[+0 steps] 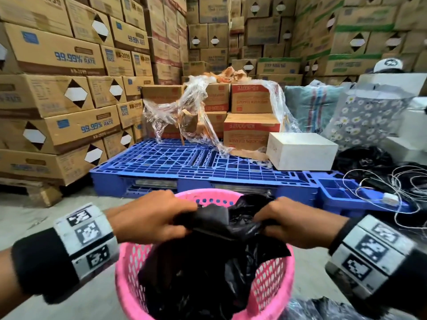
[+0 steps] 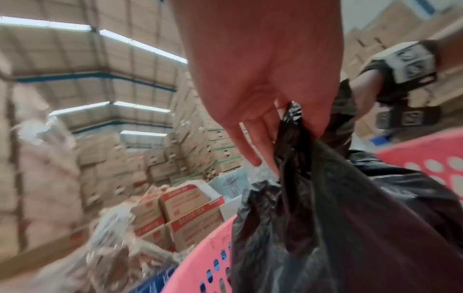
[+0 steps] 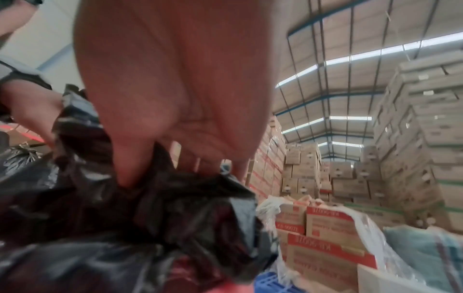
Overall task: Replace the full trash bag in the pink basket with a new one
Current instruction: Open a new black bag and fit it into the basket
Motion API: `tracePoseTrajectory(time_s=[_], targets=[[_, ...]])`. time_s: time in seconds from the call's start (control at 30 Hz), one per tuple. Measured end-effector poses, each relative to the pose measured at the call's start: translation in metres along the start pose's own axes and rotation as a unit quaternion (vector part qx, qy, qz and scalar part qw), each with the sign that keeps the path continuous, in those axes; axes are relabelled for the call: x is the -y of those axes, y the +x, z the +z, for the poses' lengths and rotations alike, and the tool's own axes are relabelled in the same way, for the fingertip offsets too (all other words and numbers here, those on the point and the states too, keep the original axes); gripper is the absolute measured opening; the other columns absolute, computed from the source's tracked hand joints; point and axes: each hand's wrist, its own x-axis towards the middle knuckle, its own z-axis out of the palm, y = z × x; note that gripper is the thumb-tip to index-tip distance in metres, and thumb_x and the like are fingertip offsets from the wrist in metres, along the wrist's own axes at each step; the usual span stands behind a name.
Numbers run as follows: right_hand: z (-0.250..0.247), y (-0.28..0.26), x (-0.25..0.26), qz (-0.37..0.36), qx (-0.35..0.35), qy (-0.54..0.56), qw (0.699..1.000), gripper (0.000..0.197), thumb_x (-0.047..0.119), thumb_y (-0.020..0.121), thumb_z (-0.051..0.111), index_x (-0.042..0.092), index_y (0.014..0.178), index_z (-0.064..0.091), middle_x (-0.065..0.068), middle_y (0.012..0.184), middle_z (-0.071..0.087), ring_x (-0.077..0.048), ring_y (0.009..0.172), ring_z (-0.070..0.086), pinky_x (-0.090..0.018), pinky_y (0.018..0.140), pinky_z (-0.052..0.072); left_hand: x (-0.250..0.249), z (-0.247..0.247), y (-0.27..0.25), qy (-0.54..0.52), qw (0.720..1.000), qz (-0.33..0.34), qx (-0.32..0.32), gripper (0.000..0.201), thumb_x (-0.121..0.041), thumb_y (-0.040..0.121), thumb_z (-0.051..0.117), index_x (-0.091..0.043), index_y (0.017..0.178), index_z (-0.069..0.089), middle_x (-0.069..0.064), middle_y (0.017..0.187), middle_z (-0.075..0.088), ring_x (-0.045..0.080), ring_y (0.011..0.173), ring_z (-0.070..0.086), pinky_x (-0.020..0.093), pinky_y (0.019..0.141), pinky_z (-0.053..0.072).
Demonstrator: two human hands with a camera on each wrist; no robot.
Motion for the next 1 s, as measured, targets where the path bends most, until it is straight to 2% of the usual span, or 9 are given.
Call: tracePoseTrajectory(time_s=[0.1,0.2,0.3,0.4,0.47,0.53,0.63,0.83,1.0], targets=[[0.011,0.005,-0.002,0.029,0.034,-0.064,0.997,0.018,0.023,0.088,0.05,0.019,0.097,0.065,-0.004,0.103,0.07,-0.027,0.102,0.057,-0.034,0.089,0.036,-0.009,0.01,-0.017,0.161,0.984,0.036,0.07,0.02,-0.044,0.089,0.042,-0.026,0.096,0.045,0.006,0.086,0.066,0.032,0.077,0.06,0.038,0.059,0.04],[0.001,0.002,-0.005,0.056,0.07,-0.104,0.99,0.018,0.031,0.09,0.048,0.025,0.101,0.062,0.003,0.101,0.065,-0.02,0.105,0.054,-0.036,0.099,0.03,-0.015,0.015,-0.024,0.178,0.972,0.006,0.153,0.024,-0.044,0.095,0.033,-0.023,0.1,0.044,0.01,0.096,0.065,0.035,0.088,0.058,0.039,0.066,0.036],[-0.005,0.001,0.006,0.025,0.035,-0.101,0.994,0.033,0.04,0.084,0.055,0.036,0.116,0.057,0.012,0.1,0.046,-0.007,0.111,0.043,-0.032,0.104,0.019,-0.015,0.015,-0.021,0.142,0.982,-0.008,0.126,0.023,-0.042,0.097,0.032,-0.024,0.098,0.046,0.01,0.093,0.066,0.033,0.087,0.058,0.034,0.066,0.031],[0.005,0.005,0.03,-0.037,0.024,-0.069,0.997,0.03,0.039,0.083,0.058,0.032,0.112,0.059,0.009,0.115,0.051,-0.007,0.114,0.041,-0.033,0.107,0.014,-0.021,0.015,-0.012,0.095,0.99,0.01,0.106,0.021,-0.04,0.097,0.034,-0.023,0.094,0.046,0.011,0.087,0.065,0.033,0.082,0.057,0.032,0.063,0.029],[0.014,0.007,0.036,-0.067,0.044,-0.047,0.996,0.011,0.032,0.086,0.056,0.024,0.089,0.062,0.001,0.106,0.062,-0.016,0.103,0.051,-0.034,0.1,0.026,-0.025,0.014,-0.01,0.088,0.988,0.023,0.126,0.023,-0.042,0.096,0.036,-0.022,0.093,0.048,0.011,0.084,0.065,0.034,0.08,0.056,0.034,0.064,0.033],[0.011,-0.001,0.03,-0.051,0.078,0.03,0.995,0.015,0.026,0.087,0.056,0.016,0.076,0.059,-0.008,0.083,0.066,-0.022,0.079,0.055,-0.032,0.079,0.041,-0.026,0.013,-0.011,0.115,0.978,0.022,0.171,0.03,-0.046,0.094,0.039,-0.02,0.093,0.051,0.011,0.086,0.066,0.034,0.082,0.056,0.035,0.071,0.037],[-0.002,-0.018,0.011,0.001,0.142,0.094,0.985,0.027,0.027,0.088,0.059,0.018,0.063,0.054,-0.001,0.059,0.051,-0.008,0.056,0.042,-0.026,0.058,0.039,-0.02,0.013,-0.018,0.21,0.947,-0.045,0.237,0.041,-0.053,0.089,0.04,-0.02,0.106,0.057,0.009,0.101,0.068,0.031,0.097,0.058,0.038,0.089,0.035],[-0.008,-0.027,-0.002,0.025,0.11,0.109,0.988,0.032,0.034,0.089,0.058,0.019,0.06,0.055,0.003,0.056,0.045,-0.007,0.053,0.037,-0.022,0.053,0.035,-0.009,-0.003,-0.023,0.253,0.904,-0.211,0.274,0.055,-0.064,0.088,0.029,-0.024,0.112,0.058,0.005,0.11,0.066,0.024,0.104,0.058,0.041,0.098,0.031],[-0.007,-0.014,0.009,-0.018,0.027,0.091,0.995,0.034,0.035,0.089,0.057,0.033,0.057,0.048,0.005,0.057,0.05,-0.011,0.056,0.045,-0.027,0.056,0.04,0.01,-0.032,-0.04,0.353,0.863,-0.274,0.236,0.043,-0.045,0.095,0.024,-0.023,0.102,0.06,0.001,0.109,0.067,0.022,0.102,0.063,0.036,0.084,0.035]])
